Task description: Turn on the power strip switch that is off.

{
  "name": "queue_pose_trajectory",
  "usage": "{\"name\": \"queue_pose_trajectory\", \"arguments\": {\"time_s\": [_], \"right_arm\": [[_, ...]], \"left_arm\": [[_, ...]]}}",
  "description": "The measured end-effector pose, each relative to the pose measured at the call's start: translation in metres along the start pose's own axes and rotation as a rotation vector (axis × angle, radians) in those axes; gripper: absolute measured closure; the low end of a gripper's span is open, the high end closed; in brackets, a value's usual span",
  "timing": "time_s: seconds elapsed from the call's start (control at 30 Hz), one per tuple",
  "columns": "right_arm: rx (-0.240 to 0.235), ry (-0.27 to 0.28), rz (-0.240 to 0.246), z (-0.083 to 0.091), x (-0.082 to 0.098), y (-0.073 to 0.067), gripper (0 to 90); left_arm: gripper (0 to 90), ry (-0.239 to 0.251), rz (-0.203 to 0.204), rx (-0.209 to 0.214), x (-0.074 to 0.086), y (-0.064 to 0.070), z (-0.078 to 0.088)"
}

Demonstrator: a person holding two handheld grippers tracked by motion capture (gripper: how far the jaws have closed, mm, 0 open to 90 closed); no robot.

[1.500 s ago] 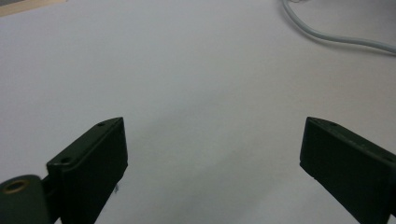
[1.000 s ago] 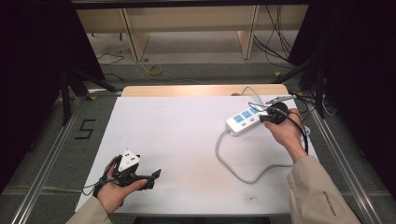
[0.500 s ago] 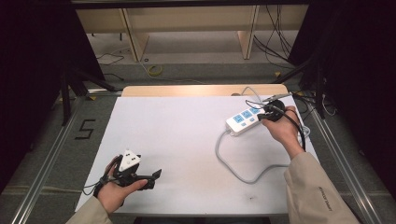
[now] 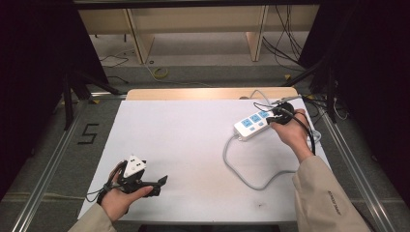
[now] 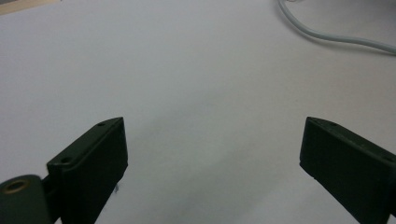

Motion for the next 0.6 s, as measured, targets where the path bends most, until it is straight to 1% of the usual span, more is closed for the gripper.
{"name": "queue_pose_trajectory", "arguments": {"time_s": [0.37, 0.6], "right_arm": [[0.001, -0.007, -0.003, -0.005, -0.005, 0.002, 90.0], [-0.001, -0.023, -0.005, -0.011, -0.007, 0.004, 90.0]], "left_arm": [[7.2, 0.002, 0.001, 0.000, 0.000, 0.000, 0.000], [7.1, 0.001, -0.002, 0.000, 0.000, 0.000, 0.000]]}}
Point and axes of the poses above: each handheld gripper's, and its own axes: z roughly backward along the jaws, x roughly out of its underside, y roughly to its right, the point moved 10 cm from there along -z, roughly forward along the jaws, and after that the axes turned 5 degrees about x, right-handed, at the moved point
